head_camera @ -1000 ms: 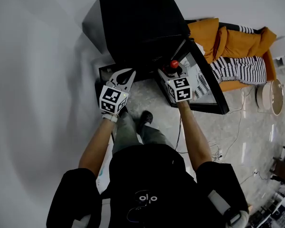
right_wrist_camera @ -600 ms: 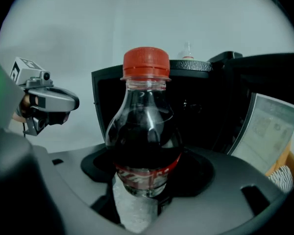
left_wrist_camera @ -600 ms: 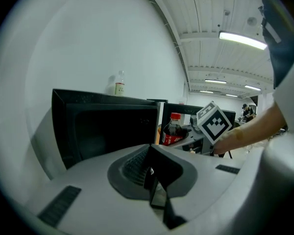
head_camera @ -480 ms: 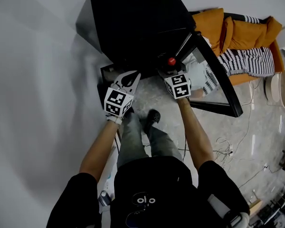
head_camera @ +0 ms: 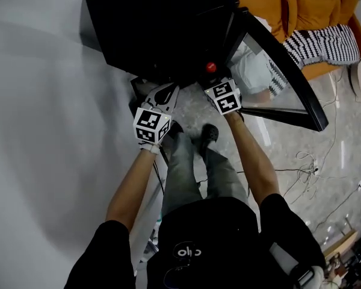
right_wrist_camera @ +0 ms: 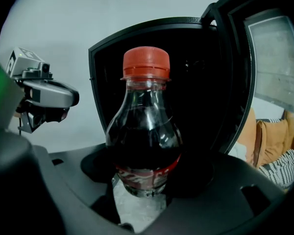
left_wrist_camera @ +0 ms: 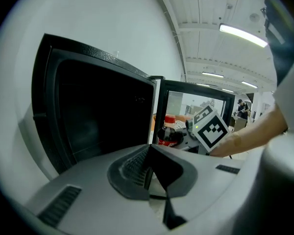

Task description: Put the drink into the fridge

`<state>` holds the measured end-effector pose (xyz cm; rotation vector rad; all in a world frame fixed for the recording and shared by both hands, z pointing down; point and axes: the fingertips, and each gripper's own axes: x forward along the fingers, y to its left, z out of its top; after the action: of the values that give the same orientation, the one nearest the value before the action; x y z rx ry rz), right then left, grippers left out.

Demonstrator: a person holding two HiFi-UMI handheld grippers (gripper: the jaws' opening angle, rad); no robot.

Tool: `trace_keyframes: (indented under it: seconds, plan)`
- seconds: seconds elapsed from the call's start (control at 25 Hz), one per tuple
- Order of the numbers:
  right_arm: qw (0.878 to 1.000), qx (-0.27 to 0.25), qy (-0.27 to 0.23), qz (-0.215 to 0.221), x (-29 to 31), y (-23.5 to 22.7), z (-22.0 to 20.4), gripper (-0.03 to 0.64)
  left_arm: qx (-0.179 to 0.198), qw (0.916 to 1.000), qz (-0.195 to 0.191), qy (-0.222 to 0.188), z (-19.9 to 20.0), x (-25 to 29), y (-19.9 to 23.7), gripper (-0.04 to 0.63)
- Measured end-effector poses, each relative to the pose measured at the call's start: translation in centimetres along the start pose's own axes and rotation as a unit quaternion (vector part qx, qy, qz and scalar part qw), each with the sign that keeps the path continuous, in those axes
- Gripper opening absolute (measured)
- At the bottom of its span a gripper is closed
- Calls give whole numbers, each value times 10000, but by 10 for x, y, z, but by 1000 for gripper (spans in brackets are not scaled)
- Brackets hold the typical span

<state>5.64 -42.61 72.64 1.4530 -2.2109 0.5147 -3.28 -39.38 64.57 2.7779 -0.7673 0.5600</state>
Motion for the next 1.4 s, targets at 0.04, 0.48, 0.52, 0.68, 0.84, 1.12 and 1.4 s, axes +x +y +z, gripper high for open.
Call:
trace_keyframes:
  seconds: [0.04, 0.48, 0.52, 0.68, 0.84, 1.12, 1.4]
  plan:
    - [10000, 36, 17, -11, 1, 0, -6, 314, 5, 10000, -14, 21, -3, 3, 0, 6]
    - [9990, 288, 300, -156, 5, -11, -63, 314, -261, 9996, -8, 75, -20, 23, -3, 6]
    - [9989, 286, 320, -165, 7, -13, -66, 314, -281, 9996, 3, 79, -22, 24, -2, 6]
    - [9988, 245, 381, -175, 14, -19, -71, 314, -361, 9993, 77, 101, -26, 26, 2, 6]
    - [9989, 221, 373, -178, 18, -24, -65, 314, -390, 9991, 135, 133, -25, 27, 5, 6]
    - [9993, 117, 325, -152, 34, -31, -46, 314, -390, 9990, 190, 120, -18, 31, 14, 6]
    - [9996, -107, 247, -47, 58, -34, -18, 314, -436, 9987, 238, 122, -10, 40, 27, 6]
